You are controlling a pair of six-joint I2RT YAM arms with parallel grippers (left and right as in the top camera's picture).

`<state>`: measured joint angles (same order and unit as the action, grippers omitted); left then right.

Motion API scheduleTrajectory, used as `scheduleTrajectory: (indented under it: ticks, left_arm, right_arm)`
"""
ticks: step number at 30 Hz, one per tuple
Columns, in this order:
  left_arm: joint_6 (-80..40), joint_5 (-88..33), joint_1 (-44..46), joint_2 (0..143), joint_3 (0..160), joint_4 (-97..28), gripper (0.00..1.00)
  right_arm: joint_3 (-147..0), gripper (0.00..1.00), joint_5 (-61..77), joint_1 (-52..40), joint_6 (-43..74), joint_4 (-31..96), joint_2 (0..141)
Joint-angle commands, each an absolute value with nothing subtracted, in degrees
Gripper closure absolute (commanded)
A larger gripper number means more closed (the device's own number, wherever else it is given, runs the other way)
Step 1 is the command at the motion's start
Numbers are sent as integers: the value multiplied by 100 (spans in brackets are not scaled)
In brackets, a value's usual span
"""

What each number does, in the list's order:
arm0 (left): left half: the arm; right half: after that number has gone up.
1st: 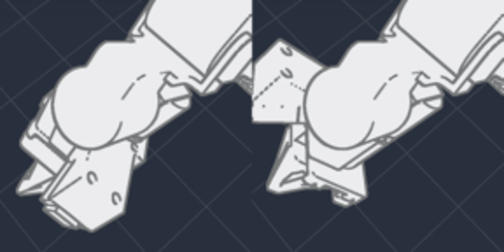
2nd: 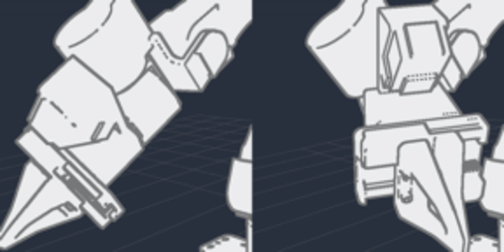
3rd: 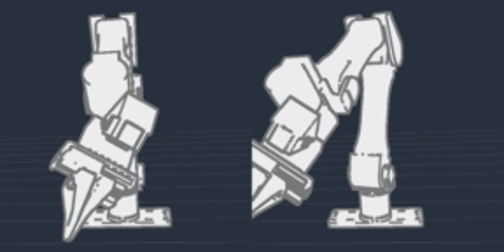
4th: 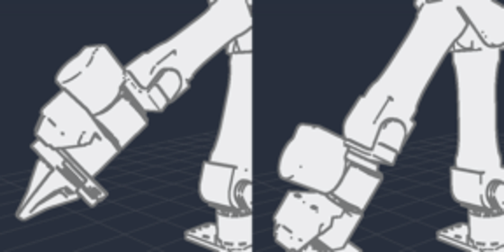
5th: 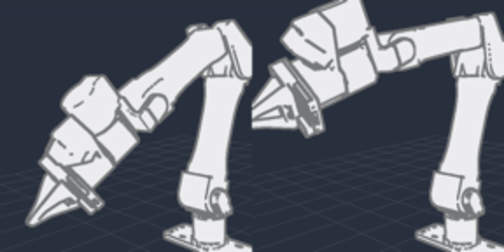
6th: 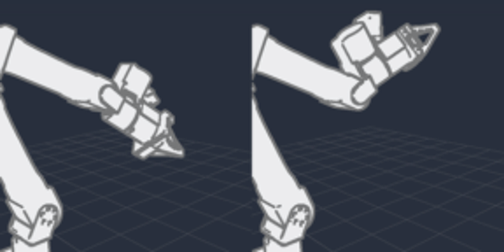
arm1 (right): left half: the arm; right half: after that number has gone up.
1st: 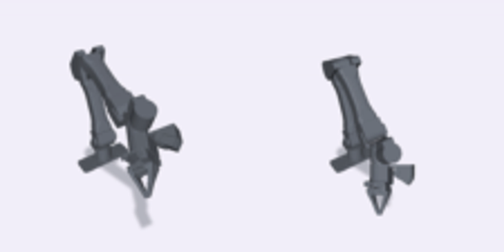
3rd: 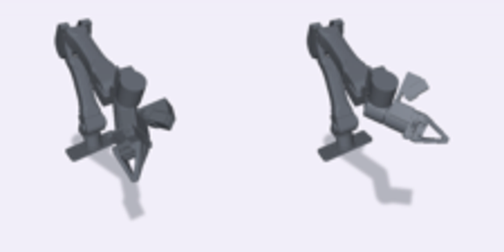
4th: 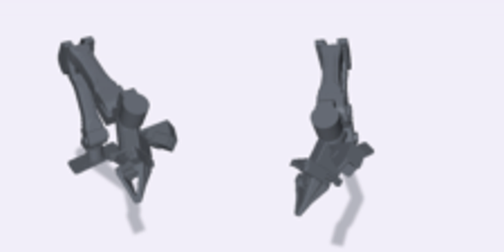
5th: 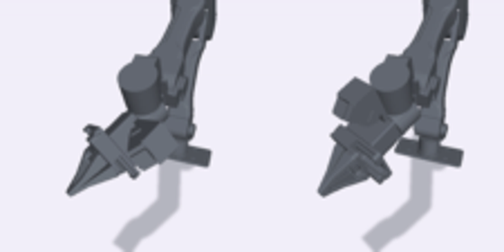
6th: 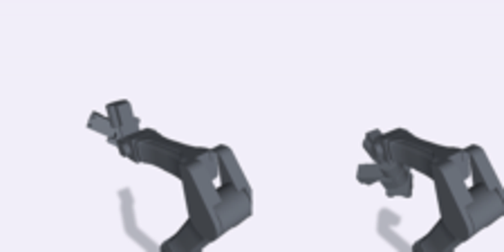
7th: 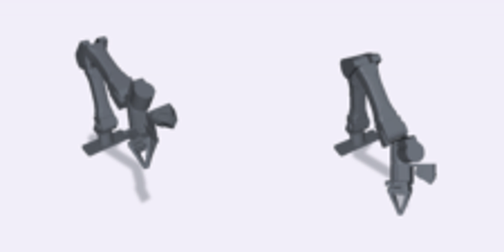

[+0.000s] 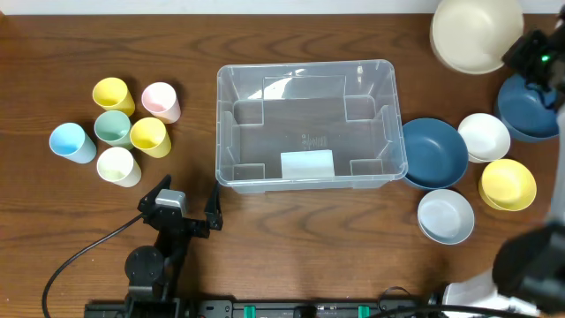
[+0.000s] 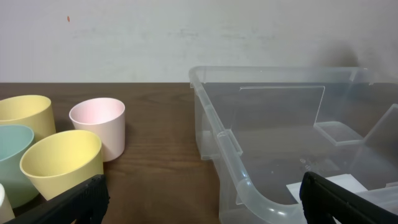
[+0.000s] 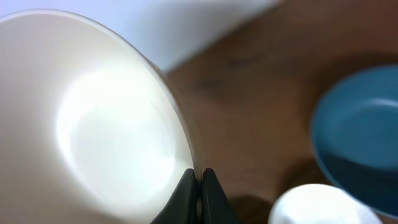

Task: Pack container
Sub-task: 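Grasp the beige bowl rim with the right gripper and lift, then lower the beige bowl into the container and release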

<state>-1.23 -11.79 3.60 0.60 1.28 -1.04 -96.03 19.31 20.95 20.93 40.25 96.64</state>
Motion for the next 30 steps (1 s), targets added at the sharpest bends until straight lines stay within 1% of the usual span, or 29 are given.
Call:
scheduleTrajectory:
  ticks: [1, 7, 13, 16, 23, 30]
  left_arm:
    - [-45, -1243, 384, 27, 23, -292, 2]
    - [-45, -1243, 384, 27, 23, -292, 2]
    - [-45, -1243, 384, 27, 23, -292, 2]
    - [-45, -1243, 384, 27, 23, -292, 2]
    - [-45, -1243, 384, 27, 23, -292, 2]
    - [-45, -1243, 384, 27, 23, -292, 2]
  right_arm:
    - [-9743, 99, 2821, 1767, 2010, 4244, 9122]
    - [-9743, 98, 2672, 648, 1833, 4705, 8805]
    - [-9738, 99, 1210, -613, 1837, 5100, 8986]
    - [-9736, 99, 729, -1026, 1839, 5172, 9153]
    - [-9736, 99, -381, -1570, 2104, 5537, 9749]
    - [-9732, 99, -628, -1629, 2196, 5664, 10512]
